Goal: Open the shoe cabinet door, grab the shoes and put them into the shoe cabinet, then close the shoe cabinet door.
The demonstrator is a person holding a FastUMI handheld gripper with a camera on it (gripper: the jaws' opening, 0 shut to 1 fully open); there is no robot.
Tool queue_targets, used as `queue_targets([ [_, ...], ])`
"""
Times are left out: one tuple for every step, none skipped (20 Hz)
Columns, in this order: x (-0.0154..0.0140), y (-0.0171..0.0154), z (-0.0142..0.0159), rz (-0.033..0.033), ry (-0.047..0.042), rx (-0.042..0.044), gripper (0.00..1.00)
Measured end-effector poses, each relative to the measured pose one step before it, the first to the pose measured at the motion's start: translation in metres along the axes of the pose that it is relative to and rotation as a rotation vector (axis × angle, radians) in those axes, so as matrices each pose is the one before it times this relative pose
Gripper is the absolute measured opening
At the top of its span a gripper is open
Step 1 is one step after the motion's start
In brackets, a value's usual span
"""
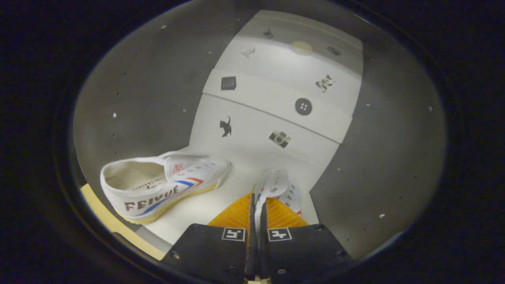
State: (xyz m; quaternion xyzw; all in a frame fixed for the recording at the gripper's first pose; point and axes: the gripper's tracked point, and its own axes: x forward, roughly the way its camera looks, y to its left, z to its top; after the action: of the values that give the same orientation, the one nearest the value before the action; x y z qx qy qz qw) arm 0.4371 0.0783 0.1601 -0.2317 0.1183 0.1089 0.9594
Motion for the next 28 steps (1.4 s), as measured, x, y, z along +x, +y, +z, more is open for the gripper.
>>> queue_targets([
  [0.00007,0.00669,-0.00139,0.02741,0.00583,-0.00732,0.1],
  [0.00122,0.00044,-0.00063,0.00294,0.01174,-0.01014,0.12],
  [0.00059,-0.00073,-0.00011,-0.00955,0.01021,-0.00923,0.13],
  [-0.00081,-0.00344,0.00019,-0.02172,0.00247,-0.0144,0.14],
  [0.00041,-0.00178,0.00112,-0.02456,0.00523,-0.00749,0.17],
  [-0.0007,-0.00276,0.00103,-0.02759,-0.00204,-0.01129,0.19],
  [0.00015,-0.00697,-0.00118,-0.0417,0.00916,-0.01534,0.3],
  [-0.00377,-0.00131,0.00072,-0.01598,-0.0002,-0.00326,0.4],
  [-0.00381,-0.00214,0.00114,-0.0205,-0.00009,0.00601,0.5],
  [-0.00602,-0.00276,0.00473,-0.01443,-0.01861,0.01379,0.52],
  [-0.00707,-0.00409,0.00567,-0.01656,-0.02313,0.00821,0.57],
  [-0.00937,-0.00418,0.00639,-0.01308,-0.02531,0.01024,0.6],
  [-0.00838,-0.00246,0.00464,-0.00981,-0.01677,0.02018,0.73],
  [-0.01008,-0.00151,0.00364,-0.00566,-0.0078,0.02435,0.86],
  [-0.01329,-0.00018,0.00442,0.00388,-0.01664,0.03425,0.99],
  [-0.01334,0.00196,0.0068,0.01156,-0.0188,0.04074,0.99],
  [-0.01415,0.00404,0.00247,0.01489,-0.01052,0.03928,0.99],
  [-0.01463,0.00282,0.00231,0.00902,-0.00889,0.03359,0.99],
  [-0.01358,0.00066,0.00286,-0.00462,-0.00675,0.02085,0.99],
  [-0.01606,0.00001,0.00138,-0.0106,-0.0006,0.017,0.99],
  [-0.0176,0.00425,0.00352,0.00541,-0.00874,0.01309,0.99],
  [-0.01789,0.00186,0.00593,-0.00357,-0.01841,0.00449,0.99],
  [-0.0202,-0.00323,0.00509,-0.02048,-0.0128,0.00283,0.99],
  [-0.02259,-0.00139,0.00467,-0.01587,-0.00667,0.01658,0.99],
  [-0.02257,0.00131,0.00487,-0.00608,-0.00292,0.01812,0.99],
  [-0.02436,-0.00194,0.00442,-0.00821,-0.00261,0.02169,0.99],
  [-0.02465,-0.00051,0.00658,0.0031,-0.01167,0.02058,0.99],
  [-0.02514,-0.00127,0.00838,0.00512,-0.01634,0.01866,0.99],
])
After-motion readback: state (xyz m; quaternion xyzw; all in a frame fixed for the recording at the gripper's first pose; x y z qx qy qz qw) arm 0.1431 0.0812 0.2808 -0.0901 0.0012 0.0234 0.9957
